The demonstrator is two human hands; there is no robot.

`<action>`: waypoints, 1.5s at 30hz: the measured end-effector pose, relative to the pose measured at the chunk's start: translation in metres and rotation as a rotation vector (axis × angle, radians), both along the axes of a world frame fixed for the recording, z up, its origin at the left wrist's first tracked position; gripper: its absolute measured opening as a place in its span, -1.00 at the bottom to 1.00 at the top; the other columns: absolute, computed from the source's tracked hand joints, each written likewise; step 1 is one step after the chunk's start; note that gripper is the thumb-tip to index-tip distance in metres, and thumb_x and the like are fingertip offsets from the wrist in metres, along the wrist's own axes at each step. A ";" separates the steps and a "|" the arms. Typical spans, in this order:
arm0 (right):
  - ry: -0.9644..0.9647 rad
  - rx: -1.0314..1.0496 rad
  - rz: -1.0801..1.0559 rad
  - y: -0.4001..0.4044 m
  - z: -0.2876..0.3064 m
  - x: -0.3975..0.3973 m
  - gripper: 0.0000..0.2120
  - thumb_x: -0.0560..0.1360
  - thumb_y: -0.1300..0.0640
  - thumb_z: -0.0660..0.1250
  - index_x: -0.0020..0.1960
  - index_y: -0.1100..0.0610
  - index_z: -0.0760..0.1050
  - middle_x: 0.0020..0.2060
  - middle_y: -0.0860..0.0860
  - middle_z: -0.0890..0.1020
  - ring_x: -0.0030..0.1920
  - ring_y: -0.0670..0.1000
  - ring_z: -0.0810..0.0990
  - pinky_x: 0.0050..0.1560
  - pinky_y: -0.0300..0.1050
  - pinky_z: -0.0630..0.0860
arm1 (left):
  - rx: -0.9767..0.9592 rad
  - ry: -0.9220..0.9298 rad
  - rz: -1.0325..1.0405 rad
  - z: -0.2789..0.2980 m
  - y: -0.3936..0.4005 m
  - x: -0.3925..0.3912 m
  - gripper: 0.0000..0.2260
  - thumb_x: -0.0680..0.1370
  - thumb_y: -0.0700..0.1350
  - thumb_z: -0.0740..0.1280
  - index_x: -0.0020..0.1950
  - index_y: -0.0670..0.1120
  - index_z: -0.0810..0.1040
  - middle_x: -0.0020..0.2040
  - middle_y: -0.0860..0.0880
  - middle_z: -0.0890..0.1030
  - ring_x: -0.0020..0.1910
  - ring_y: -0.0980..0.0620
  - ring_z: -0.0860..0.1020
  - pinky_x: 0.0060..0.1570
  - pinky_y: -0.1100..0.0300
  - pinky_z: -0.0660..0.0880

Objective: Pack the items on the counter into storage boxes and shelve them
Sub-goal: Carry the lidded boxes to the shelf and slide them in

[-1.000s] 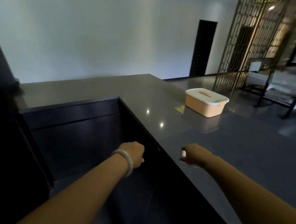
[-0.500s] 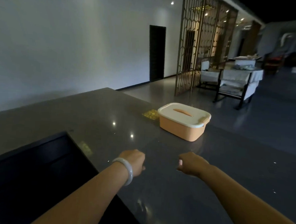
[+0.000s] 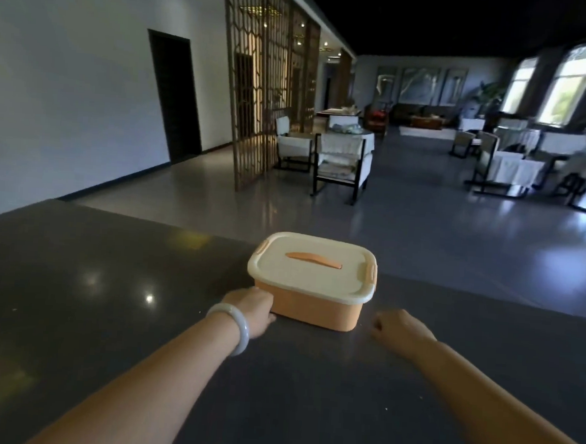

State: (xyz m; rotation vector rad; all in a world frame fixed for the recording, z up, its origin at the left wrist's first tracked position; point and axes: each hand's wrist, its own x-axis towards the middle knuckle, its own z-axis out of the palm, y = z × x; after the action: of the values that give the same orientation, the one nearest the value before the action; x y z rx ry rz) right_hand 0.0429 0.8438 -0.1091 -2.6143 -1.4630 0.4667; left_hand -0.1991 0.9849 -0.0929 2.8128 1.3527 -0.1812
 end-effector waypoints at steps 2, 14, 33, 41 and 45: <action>0.009 0.036 -0.094 0.019 0.005 0.008 -0.80 0.51 0.04 0.17 -0.27 0.00 0.45 -0.19 -0.05 0.57 -0.16 0.02 0.59 -0.24 -0.16 0.46 | 0.041 -0.029 -0.021 0.004 0.038 0.006 -0.75 0.61 0.10 0.19 -0.05 -0.06 0.46 -0.03 -0.05 0.55 -0.10 -0.06 0.54 -0.13 0.03 0.48; 0.036 0.169 -0.335 0.131 -0.028 0.065 -0.54 0.57 -0.18 0.14 0.27 0.15 0.31 0.16 0.12 0.50 0.17 0.20 0.52 0.02 0.03 0.44 | -0.138 -0.196 0.240 -0.036 0.188 0.074 -0.49 0.63 0.20 0.07 0.44 -0.11 0.22 0.30 -0.19 0.38 0.16 -0.19 0.49 0.14 -0.09 0.46; 0.372 0.431 -0.637 0.128 -0.066 0.061 -0.54 0.57 -0.20 0.14 0.19 0.20 0.37 0.07 0.18 0.54 -0.12 0.12 0.45 -0.13 -0.09 0.33 | -0.206 -0.459 0.362 -0.075 0.182 0.062 -0.60 0.64 0.17 -0.16 0.07 -0.07 0.32 -0.21 -0.10 0.50 -0.29 -0.07 0.51 -0.35 0.06 0.35; 0.368 0.438 -0.588 0.028 -0.065 0.012 -0.59 0.57 -0.13 0.16 0.09 0.23 0.46 -0.09 0.12 0.54 -0.14 0.13 0.52 -0.23 -0.10 0.33 | -0.242 -0.467 0.337 -0.070 0.089 0.017 -0.59 0.64 0.19 -0.15 0.04 -0.07 0.34 -0.24 -0.10 0.52 -0.33 -0.06 0.52 -0.42 0.09 0.28; 0.378 0.482 -0.702 -0.046 -0.075 -0.005 -0.63 0.51 -0.21 0.21 -0.01 0.12 0.42 -0.20 -0.01 0.55 -0.26 -0.06 0.48 -0.38 -0.18 0.27 | -0.308 -0.483 0.277 -0.070 0.031 0.003 -0.61 0.63 0.22 -0.10 0.03 -0.02 0.35 -0.22 -0.09 0.55 -0.32 -0.03 0.55 -0.43 0.11 0.33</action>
State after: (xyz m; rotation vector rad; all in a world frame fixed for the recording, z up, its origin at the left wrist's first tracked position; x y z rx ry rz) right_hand 0.0376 0.7982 -0.1845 -2.2670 -0.4193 0.4162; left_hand -0.1965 1.0163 -0.1625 2.1959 1.4206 0.2563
